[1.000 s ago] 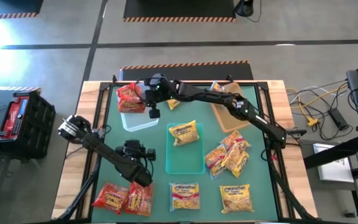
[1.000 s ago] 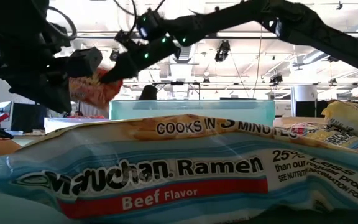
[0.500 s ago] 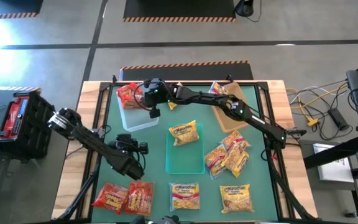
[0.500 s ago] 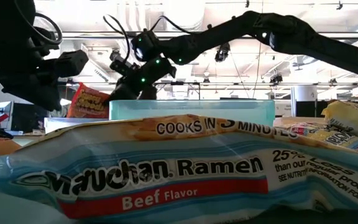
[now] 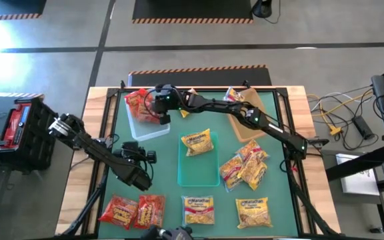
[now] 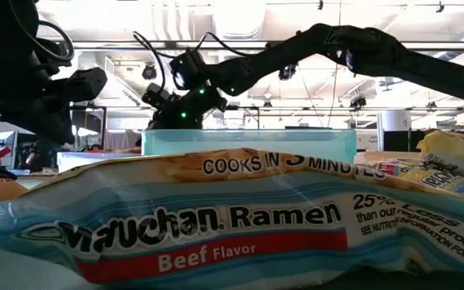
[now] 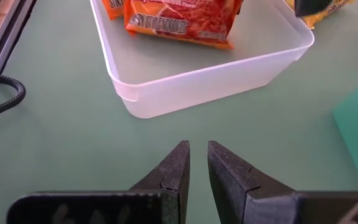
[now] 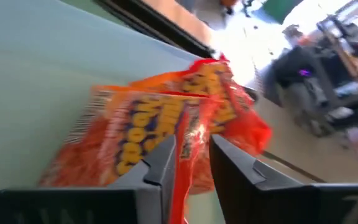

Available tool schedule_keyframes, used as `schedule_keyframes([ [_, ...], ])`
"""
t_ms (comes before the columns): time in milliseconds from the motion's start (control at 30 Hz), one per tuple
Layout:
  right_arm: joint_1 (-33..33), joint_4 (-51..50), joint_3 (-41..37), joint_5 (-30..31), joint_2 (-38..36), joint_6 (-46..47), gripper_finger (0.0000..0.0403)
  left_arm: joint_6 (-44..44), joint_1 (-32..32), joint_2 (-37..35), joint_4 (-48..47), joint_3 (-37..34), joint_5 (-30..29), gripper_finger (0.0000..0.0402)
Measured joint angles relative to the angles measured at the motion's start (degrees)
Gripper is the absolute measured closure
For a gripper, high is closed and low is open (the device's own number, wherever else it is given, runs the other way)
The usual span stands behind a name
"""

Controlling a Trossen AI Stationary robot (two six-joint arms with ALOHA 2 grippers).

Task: Sort Maruchan noodles
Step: Put the orange noodle pack into the transparent bin, then adjust the orange noodle pack on the table

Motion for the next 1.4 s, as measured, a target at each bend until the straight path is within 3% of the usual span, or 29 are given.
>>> schedule_keyframes([
  [200,0.11,-0.11,0.0,8.87,-1.65,1.37,0.0288,0.0,0.0,-0.02,0.18,0.0,0.0,0.0361],
  [333,0.5,-6.52,0.31,14.77,-4.88,8.47,0.0285,0.0,0.0,-0.02,1.47,0.0,0.0,0.0361],
  [433,0.52,-13.47,0.31,15.64,-7.24,15.54,0.0288,0.05,0.0,-0.1,4.04,0.0,0.06,0.0361],
  [733,-0.05,-28.83,0.3,15.16,-14.3,27.47,0.0298,2.23,0.0,-0.15,15.12,0.02,-0.66,0.0361],
  [933,-1.12,-43.62,0.24,14.14,-18.47,34.98,0.03,8.83,-0.01,-0.15,26.71,0.03,-1.4,0.0361],
  [1133,-0.93,-53.17,0.11,5.47,-20.53,35.1,0.03,16.5,-0.02,-0.15,35.73,0.25,-2.71,0.0361],
  [1233,0.45,-59.22,0.09,4.39,-20.57,35.18,0.0304,18.35,-0.34,-0.15,36.63,1.55,-2.46,0.0361],
  [1333,2.13,-66.04,0.09,4.49,-20.57,34.76,0.0312,21.34,-0.9,-0.15,36.59,3.8,0.76,0.0361],
  [1400,3.42,-69.9,0.01,4.52,-20.92,34.56,0.0319,25.61,-1.34,-0.15,36.65,6.04,6.12,0.0361],
])
